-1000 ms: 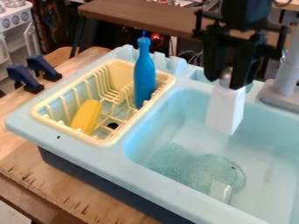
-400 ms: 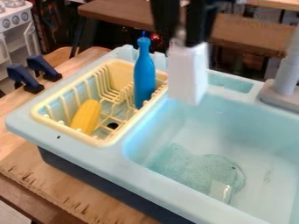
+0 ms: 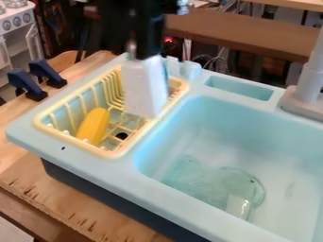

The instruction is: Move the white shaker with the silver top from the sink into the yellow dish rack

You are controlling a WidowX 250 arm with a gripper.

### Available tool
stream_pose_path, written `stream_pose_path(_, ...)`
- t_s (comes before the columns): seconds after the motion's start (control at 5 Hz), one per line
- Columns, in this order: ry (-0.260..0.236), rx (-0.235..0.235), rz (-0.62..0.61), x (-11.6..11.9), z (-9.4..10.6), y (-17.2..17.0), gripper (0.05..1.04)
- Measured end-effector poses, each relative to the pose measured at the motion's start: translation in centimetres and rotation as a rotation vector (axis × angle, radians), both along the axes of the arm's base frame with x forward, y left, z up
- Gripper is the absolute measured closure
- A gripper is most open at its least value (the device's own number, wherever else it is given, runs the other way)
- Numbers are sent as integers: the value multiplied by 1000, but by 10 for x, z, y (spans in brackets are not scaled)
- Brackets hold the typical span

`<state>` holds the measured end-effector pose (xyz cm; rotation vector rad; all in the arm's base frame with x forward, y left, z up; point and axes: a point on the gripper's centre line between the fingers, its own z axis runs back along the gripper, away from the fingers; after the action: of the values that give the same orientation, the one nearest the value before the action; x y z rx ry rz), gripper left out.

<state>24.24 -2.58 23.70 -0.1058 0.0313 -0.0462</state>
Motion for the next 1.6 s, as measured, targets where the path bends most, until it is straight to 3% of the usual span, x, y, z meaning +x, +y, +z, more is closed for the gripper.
stream_pose_path(0.4, 61, -19, 97, -5, -24, 26, 569)
stream_pose_path(0.6, 104, -23, 92, 5, -41, 31, 569)
stream_pose_path(0.8, 152, 2, 104, 11, -52, 36, 569)
stream_pose_path(1.2, 194, 67, 101, 24, -76, 40, 569)
stream_pose_path(1.4, 187, 64, 106, 24, -81, 44, 519)
stream_pose_path(1.6, 168, 11, 100, 23, -90, 43, 187)
